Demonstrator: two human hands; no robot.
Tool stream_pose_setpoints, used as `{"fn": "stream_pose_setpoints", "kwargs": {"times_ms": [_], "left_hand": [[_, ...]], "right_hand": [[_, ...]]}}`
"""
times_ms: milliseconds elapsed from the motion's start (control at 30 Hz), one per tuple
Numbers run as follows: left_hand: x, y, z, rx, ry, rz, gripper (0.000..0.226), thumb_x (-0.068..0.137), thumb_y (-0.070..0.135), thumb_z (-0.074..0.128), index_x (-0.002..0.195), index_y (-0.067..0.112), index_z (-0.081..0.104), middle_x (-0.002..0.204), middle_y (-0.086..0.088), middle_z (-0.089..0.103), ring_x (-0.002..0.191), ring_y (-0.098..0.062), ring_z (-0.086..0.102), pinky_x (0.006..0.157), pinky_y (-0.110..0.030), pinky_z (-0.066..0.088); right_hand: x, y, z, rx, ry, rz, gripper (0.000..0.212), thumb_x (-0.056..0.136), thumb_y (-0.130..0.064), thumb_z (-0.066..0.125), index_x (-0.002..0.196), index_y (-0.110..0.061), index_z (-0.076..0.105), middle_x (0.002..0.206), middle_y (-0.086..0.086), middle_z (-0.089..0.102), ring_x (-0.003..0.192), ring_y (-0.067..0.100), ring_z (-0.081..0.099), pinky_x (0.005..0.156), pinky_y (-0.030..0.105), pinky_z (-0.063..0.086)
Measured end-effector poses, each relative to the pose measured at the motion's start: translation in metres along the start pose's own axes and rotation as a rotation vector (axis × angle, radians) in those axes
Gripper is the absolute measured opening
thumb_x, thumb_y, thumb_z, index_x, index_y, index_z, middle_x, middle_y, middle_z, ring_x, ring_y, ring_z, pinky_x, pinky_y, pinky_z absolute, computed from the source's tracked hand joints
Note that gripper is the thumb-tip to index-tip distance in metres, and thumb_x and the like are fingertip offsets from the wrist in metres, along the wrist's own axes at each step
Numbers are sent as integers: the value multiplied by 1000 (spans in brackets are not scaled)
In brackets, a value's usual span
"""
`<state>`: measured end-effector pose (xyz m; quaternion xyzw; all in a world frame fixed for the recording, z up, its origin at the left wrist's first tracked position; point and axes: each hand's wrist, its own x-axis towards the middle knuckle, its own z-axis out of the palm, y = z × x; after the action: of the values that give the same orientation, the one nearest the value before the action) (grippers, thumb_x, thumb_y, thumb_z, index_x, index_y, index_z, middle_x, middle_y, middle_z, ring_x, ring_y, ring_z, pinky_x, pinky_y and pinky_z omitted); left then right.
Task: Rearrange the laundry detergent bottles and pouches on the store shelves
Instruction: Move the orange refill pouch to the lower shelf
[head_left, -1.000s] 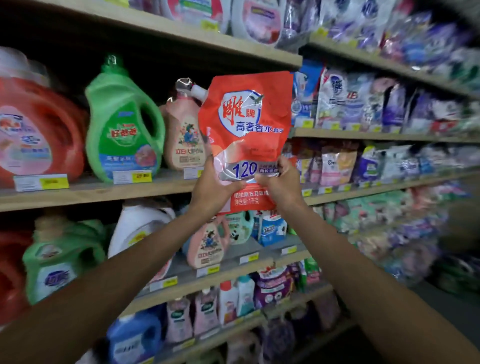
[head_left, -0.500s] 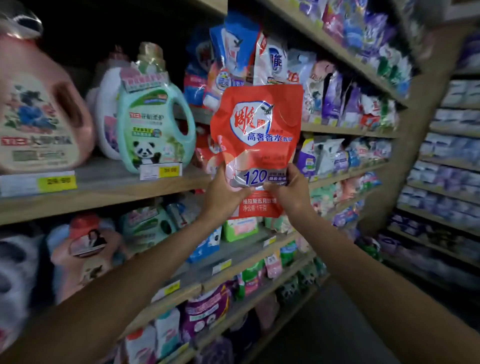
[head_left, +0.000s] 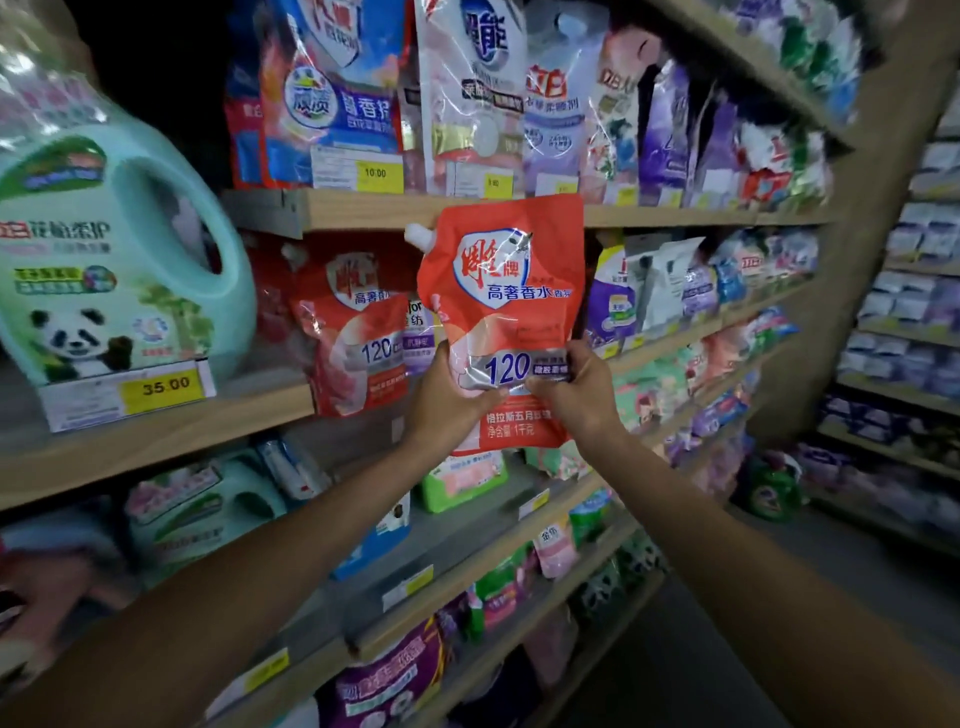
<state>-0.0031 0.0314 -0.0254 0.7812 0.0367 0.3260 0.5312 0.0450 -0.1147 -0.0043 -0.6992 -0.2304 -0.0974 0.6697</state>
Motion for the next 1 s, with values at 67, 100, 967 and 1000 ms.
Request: {"fn": "stream_pose_setpoints", "kwargs": {"times_ms": [67,100,967,1000], "left_hand": [[10,-9,11,31,17,-8,71,68,25,83,128,22,46,118,6,64,105,-14,63,92,-40,52],[16,-14,19,44,29,-14,70,68,24,82,128,23,46,116,9,64,103,-11,63,89,-34,53],[71,-17,113,342,403,-161,68,73,15,79,132,18,46,124,-2,64,112,-21,61,95,-48,50],[74,-17,113,348,416,-166,66,72,16,79,130,20,47,122,-1,65,110,-21,62,94,-48,51]], "right_hand": [[18,17,-1,16,-34,16,27,76,4,66,90,-18,59,81,-6,65,68,3,62,56,14,50],[28,27,-3,25,-52,20,28,76,4,66,91,-18,60,82,-5,66,68,4,63,56,14,49],[177,119,-24,248,-610,48,31,77,-1,69,97,-23,60,95,0,68,89,21,66,79,36,54],[179,121,-23,254,-614,54,31,77,-2,69,98,-24,60,97,1,68,90,22,66,80,38,54]]}}
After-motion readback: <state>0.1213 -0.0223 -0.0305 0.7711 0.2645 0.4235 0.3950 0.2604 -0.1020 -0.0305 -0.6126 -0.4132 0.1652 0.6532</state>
